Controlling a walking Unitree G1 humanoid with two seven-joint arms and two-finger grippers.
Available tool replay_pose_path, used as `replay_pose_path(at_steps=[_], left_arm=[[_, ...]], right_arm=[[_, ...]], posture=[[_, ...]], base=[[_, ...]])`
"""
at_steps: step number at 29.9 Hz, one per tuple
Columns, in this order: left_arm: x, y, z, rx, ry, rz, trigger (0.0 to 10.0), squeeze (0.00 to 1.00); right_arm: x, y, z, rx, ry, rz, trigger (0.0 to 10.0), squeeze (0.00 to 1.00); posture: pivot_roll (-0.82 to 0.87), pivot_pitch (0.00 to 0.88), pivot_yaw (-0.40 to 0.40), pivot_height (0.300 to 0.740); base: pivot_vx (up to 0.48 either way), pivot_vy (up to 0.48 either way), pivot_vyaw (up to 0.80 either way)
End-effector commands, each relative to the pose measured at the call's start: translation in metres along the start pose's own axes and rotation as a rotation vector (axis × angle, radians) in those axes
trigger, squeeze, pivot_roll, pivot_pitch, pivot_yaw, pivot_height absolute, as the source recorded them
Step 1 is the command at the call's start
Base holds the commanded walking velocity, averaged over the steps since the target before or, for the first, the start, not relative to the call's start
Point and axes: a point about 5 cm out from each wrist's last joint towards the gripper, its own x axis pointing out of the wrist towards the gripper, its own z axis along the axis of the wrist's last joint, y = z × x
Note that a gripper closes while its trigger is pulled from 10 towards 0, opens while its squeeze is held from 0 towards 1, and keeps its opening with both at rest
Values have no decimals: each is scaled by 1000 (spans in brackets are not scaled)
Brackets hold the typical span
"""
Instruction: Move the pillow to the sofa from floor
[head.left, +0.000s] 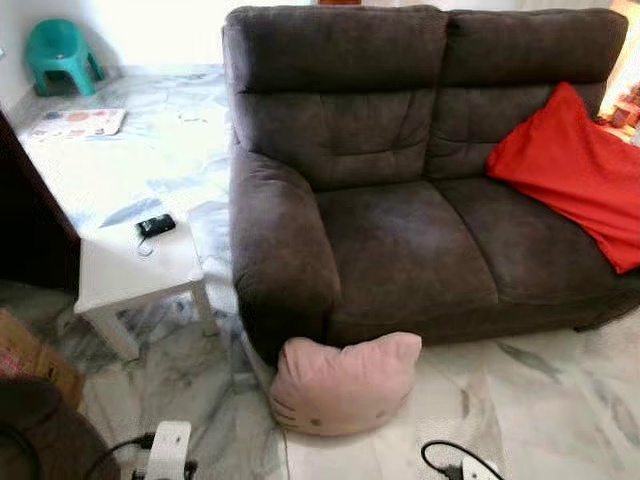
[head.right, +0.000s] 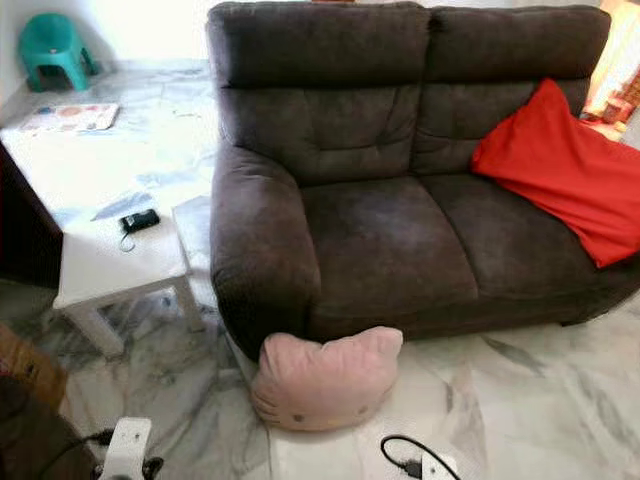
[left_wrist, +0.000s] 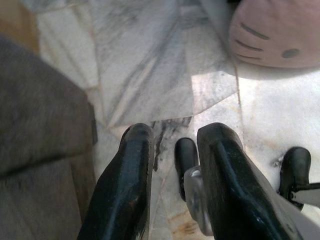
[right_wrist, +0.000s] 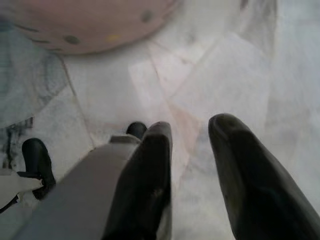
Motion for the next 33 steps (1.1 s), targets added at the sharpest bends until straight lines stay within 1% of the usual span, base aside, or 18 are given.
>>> replay_pose_path(at_steps=[1,8,11,13,21,25,29,32,33], left_arm=[[-1,-5,-4,-7,14,-5,10000,0],[-1,-6,-4,-10,13,-5,10000,0],[-1,-7,-4,-13,11,-5,10000,0],[-1,-7,-3,-19,9,-5,10000,0],[-1,-7,-2,-28,4,-2,10000,0],[0,-7,-1,-46,-5,-1,10000,0],[0,-6,0,-51,-14,3,10000,0],[0,-5,1,-52,-16,7,10000,0],[0,-5,1,-53,-17,7,10000,0]], right_arm=[[0,-6,4,7,-16,-16,10000,0],[0,-7,4,-1,-14,-15,10000,0],[0,-12,3,-7,-11,-18,10000,0],[-1,-15,3,-10,-8,-20,10000,0],[-1,-16,3,-6,-10,-20,10000,0],[0,-16,6,-5,-14,-18,10000,0],[2,-5,16,-17,-28,1,10000,0],[3,2,18,-33,-26,13,10000,0],[3,5,15,-56,-21,27,10000,0]], posture=[[60,0,-62,740],[60,0,-65,740],[60,0,-66,740],[60,0,-67,740],[61,0,-68,740],[61,0,-69,740],[61,0,-68,740],[60,0,-68,740],[60,0,-68,740]], base=[[0,-375,0],[0,-374,0],[0,-360,0],[0,0,0],[0,0,0],[0,0,0],[0,0,0],[0,0,0],[0,0,800]])
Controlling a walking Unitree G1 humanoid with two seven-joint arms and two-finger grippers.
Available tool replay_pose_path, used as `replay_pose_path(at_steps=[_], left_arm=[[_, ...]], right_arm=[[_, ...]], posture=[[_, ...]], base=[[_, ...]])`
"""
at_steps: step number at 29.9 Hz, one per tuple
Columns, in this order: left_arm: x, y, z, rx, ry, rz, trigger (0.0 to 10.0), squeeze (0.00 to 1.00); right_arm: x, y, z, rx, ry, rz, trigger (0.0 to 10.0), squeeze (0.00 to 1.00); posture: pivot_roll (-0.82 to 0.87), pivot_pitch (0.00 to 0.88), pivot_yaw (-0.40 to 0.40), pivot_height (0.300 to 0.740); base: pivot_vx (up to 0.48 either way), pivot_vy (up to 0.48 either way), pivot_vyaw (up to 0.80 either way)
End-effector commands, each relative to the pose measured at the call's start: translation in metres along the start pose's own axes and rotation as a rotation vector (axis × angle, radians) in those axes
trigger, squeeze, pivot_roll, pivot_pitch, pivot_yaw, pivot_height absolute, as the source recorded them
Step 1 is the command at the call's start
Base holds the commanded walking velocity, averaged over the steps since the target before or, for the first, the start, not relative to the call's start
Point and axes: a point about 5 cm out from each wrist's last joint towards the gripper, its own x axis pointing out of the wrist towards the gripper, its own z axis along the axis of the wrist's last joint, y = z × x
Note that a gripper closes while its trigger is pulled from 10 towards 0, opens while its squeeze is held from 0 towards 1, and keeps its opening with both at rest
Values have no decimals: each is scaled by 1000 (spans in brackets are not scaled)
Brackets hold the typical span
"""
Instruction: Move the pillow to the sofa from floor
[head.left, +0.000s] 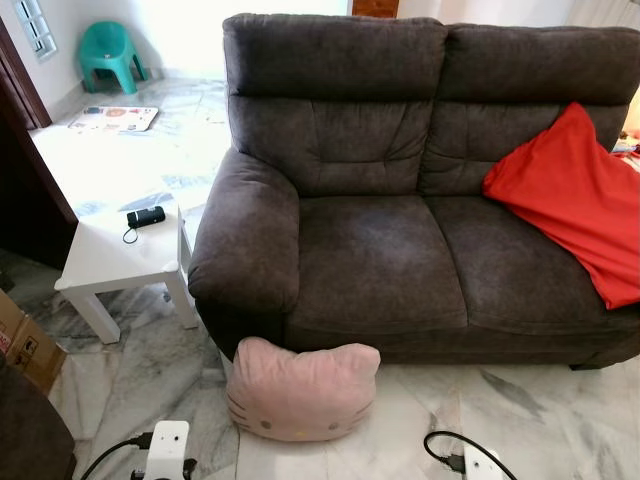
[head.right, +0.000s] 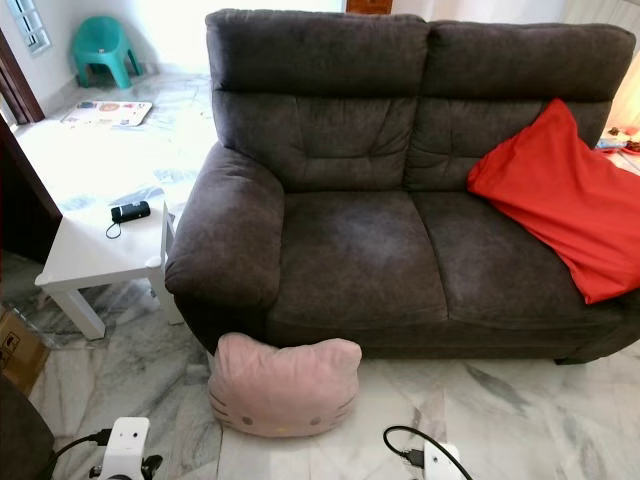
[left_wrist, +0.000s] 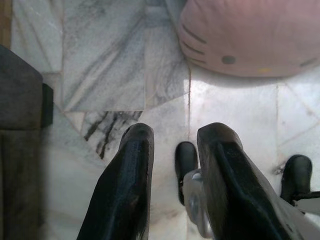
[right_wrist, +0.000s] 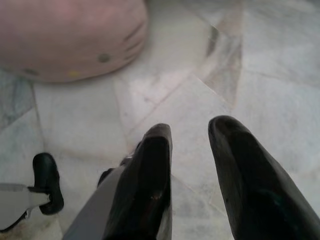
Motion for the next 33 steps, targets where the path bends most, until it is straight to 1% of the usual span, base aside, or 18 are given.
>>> replay_pose_path(at_steps=[1,3,5,8,14,22,33], left_arm=[[-1,0,-3,-15,0,6,10000,0],[-1,0,-3,-17,-1,6,10000,0],[-1,1,-3,-19,-1,7,10000,0],[-1,1,-3,-19,0,5,10000,0],[-1,0,-3,-18,1,3,10000,0],[-1,-2,-2,-17,-1,-4,10000,0],[0,-3,-2,-15,-1,-7,10000,0]], right_arm=[[0,2,-4,-23,15,10,10000,0],[-1,3,-6,-16,17,10,10000,0],[-1,5,-7,29,19,5,10000,0],[-1,7,-8,12,20,10,10000,0],[0,10,-6,8,19,15,10000,0],[0,5,-1,1,11,14,10000,0],[0,3,-4,6,16,11,10000,0]], posture=[[60,0,-68,740],[61,0,-70,740],[61,0,-69,740],[61,0,-69,740],[58,0,-69,740],[52,0,-68,740],[52,0,-67,740]], base=[[0,0,800],[247,0,800],[255,0,209],[260,0,0],[261,0,0],[264,0,0],[269,0,0]])
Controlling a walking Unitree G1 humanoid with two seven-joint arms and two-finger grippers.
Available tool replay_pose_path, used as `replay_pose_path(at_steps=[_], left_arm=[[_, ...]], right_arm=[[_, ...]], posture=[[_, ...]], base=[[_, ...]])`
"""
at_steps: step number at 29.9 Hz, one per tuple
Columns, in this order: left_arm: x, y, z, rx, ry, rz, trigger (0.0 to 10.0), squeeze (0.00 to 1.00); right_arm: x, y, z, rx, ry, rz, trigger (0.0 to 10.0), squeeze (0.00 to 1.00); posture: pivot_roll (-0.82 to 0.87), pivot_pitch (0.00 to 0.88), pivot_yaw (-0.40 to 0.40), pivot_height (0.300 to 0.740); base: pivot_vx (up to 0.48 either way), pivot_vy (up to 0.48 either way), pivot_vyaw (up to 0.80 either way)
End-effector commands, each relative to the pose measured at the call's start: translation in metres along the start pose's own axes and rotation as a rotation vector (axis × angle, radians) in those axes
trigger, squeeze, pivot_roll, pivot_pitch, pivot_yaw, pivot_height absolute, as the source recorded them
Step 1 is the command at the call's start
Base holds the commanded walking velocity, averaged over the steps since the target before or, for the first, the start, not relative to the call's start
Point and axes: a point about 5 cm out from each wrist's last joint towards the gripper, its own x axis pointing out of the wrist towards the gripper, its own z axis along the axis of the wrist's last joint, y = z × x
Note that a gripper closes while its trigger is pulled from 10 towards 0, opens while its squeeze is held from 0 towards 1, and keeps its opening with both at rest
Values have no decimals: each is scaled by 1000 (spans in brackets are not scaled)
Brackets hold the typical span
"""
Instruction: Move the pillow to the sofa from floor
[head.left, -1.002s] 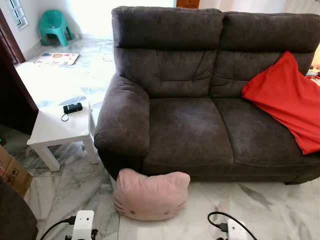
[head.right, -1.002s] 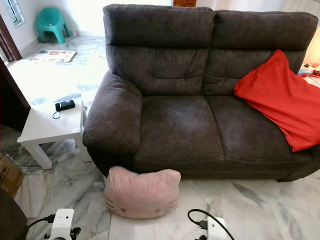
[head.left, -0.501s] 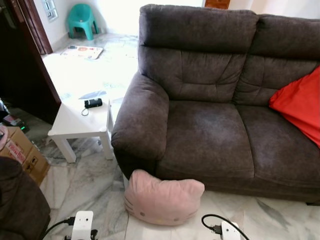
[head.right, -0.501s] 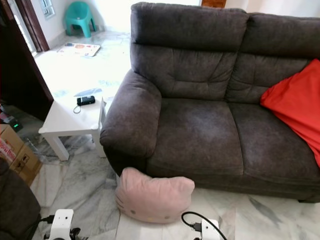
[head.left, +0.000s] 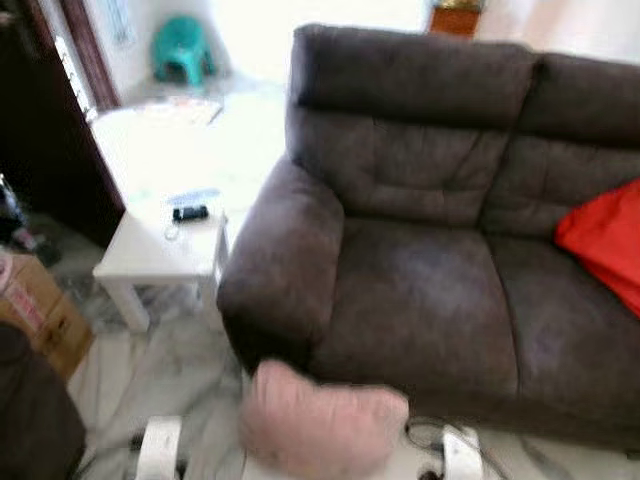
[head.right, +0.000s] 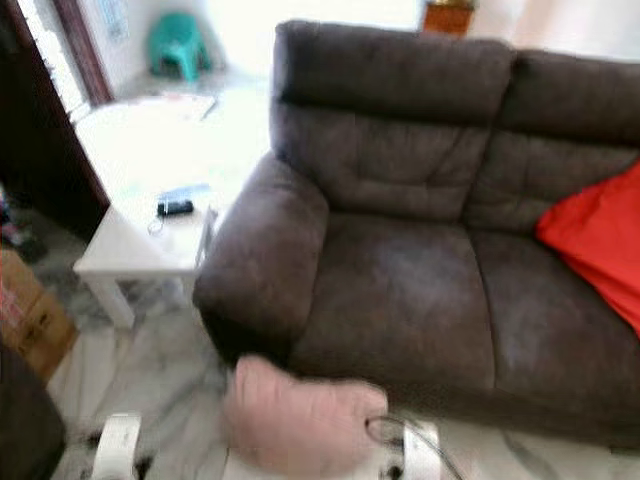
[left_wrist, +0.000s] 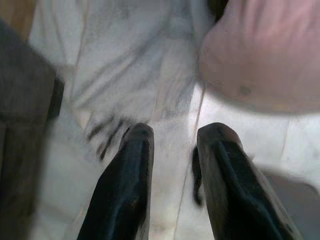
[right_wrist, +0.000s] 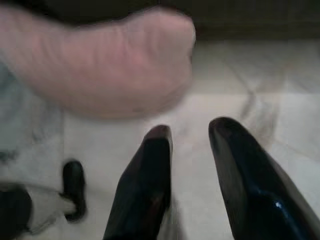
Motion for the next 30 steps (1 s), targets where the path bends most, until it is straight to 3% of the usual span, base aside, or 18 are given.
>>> replay_pose_path(at_steps=[1,21,30], left_arm=[[2,-8,8,-13,-18,-20,10000,0],[2,-9,5,-10,-8,-26,10000,0],[1,-7,5,-23,-6,-18,10000,0]], right_arm=[[-3,-13,-11,9,34,-36,10000,0],[-3,-9,-10,29,31,-36,10000,0],[-5,-22,-14,44,35,-57,10000,0]], posture=[[53,0,-67,740],[55,0,-67,740],[58,0,-69,740]], base=[[262,0,0],[37,0,0],[0,68,0]])
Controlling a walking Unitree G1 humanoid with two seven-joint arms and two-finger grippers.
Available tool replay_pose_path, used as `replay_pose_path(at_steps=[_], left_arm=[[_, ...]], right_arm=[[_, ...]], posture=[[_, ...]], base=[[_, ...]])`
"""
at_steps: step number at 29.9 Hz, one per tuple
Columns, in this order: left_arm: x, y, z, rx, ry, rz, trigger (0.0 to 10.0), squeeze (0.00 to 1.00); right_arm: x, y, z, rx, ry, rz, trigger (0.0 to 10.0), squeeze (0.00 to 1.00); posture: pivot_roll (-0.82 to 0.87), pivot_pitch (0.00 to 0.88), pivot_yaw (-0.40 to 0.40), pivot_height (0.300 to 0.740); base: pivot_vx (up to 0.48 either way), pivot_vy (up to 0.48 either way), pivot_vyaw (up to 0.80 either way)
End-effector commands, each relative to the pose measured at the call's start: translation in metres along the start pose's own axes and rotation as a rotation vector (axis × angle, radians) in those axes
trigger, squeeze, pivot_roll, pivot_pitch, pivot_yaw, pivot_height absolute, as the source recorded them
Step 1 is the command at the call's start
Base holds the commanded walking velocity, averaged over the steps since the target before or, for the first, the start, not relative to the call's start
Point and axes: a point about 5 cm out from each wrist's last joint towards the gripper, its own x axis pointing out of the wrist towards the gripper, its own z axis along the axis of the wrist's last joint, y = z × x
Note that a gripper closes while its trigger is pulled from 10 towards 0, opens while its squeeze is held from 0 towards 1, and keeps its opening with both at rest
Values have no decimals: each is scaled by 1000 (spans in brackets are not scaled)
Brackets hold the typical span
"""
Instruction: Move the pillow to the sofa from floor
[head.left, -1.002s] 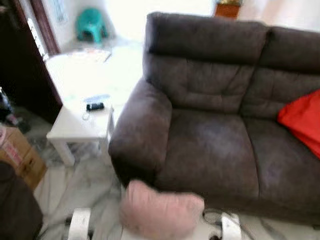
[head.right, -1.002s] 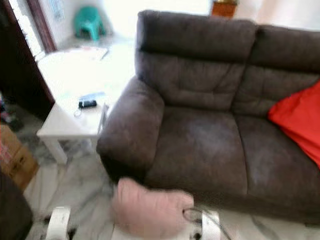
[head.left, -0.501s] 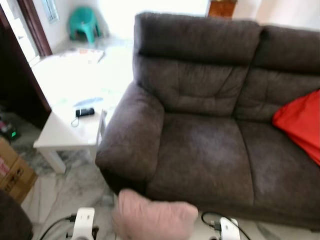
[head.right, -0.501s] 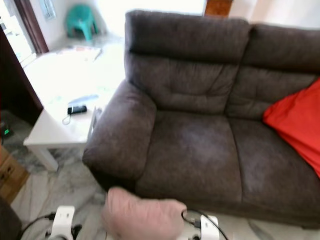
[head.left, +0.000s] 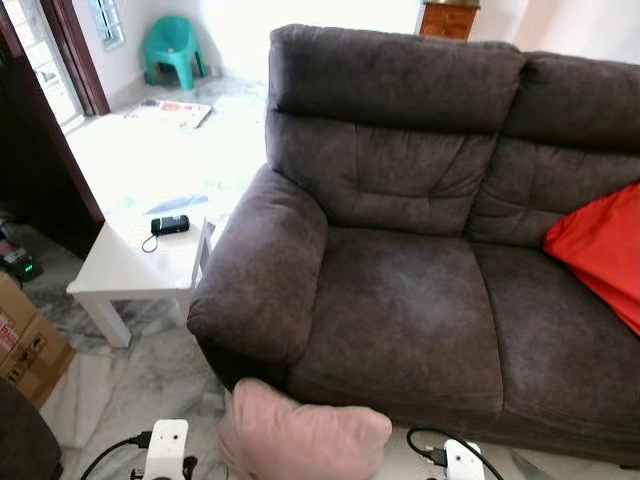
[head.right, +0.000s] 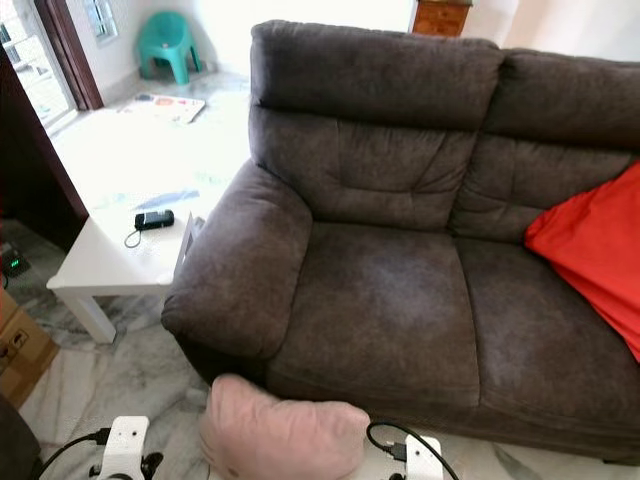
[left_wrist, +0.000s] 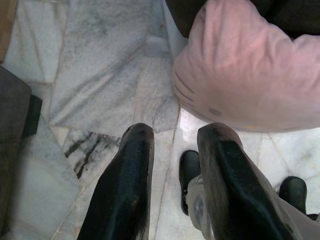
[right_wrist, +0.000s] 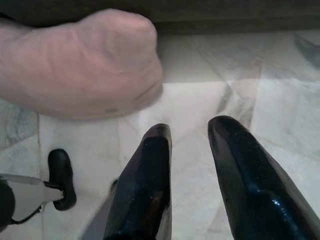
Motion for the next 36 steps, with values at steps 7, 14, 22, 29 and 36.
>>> replay_pose_path(at_steps=[7,14,22,29,36], left_arm=[[0,0,-4,-19,23,2,10000,0],[0,0,-4,-16,23,3,10000,0],[0,0,-3,-7,21,1,10000,0],[1,0,1,-7,4,-3,10000,0],[1,-1,4,-6,-9,-4,10000,0]], right_arm=[[-2,-17,-1,57,-8,-31,10000,0],[-2,-19,2,50,-17,-32,10000,0],[0,-12,7,49,-26,-24,10000,0],[1,1,8,52,-32,-9,10000,0],[1,5,7,68,-37,1,10000,0]], posture=[[57,0,-66,740],[58,0,-65,740],[57,0,-62,740],[58,0,-60,740],[59,0,-61,740]], base=[[0,323,-303],[0,336,-92],[0,0,0],[37,0,0],[283,0,0]])
